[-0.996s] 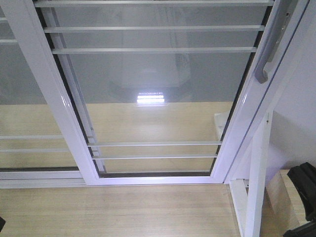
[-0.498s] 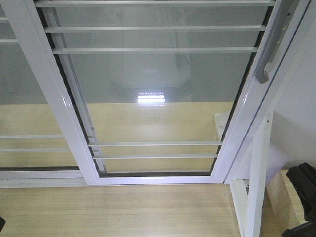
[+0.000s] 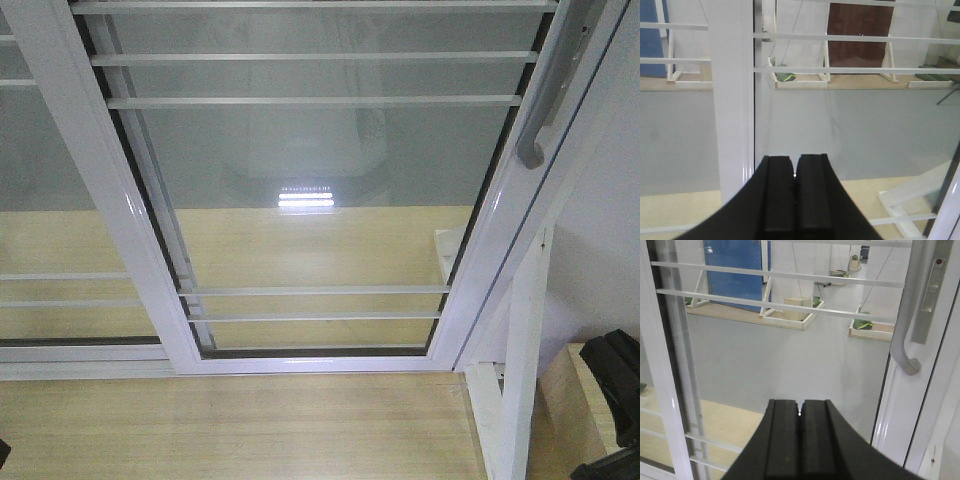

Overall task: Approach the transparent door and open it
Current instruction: 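Drive closer until the grey door handle is within reach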

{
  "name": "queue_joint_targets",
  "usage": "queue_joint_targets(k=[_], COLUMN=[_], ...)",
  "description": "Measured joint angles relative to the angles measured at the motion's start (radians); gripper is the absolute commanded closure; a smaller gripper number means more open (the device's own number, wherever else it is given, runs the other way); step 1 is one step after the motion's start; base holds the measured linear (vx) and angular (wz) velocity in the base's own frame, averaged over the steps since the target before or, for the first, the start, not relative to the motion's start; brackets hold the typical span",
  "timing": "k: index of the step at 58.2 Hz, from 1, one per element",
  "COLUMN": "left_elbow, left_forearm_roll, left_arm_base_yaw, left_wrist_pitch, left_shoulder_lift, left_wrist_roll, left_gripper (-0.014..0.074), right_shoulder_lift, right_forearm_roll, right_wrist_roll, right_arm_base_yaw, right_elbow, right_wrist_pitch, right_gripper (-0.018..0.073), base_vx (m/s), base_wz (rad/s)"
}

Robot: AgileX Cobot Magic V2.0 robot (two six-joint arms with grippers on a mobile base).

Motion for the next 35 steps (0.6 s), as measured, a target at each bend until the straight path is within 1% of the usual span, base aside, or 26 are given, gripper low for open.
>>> queue_joint_targets(k=[19,25,35], left_elbow=[0.000,0.000,0.000], left_forearm_roll=[0.000,0.000,0.000], left_arm_base_yaw=[0.000,0.000,0.000], left_wrist_pitch=[-0.004,-0.052,-0.175], left_shoulder_lift=[0.000,0.000,0.000], left_wrist_roll=[0.001,0.001,0.001], left_gripper=[0.0603,0.0603,0.0603], right_shoulder_lift=[0.000,0.000,0.000], right_forearm_roll=[0.000,0.000,0.001], right_wrist_roll=[0.000,0.000,0.000], right_arm_base_yaw=[0.000,0.000,0.000], right_elbow=[0.000,0.000,0.000], right_wrist_pitch=[0.000,-0.022,-0.136], right_gripper=[0.0564,0.0564,0.0564], base_vx=[0.00,0.00,0.00], base_wz=[0.00,0.00,0.00])
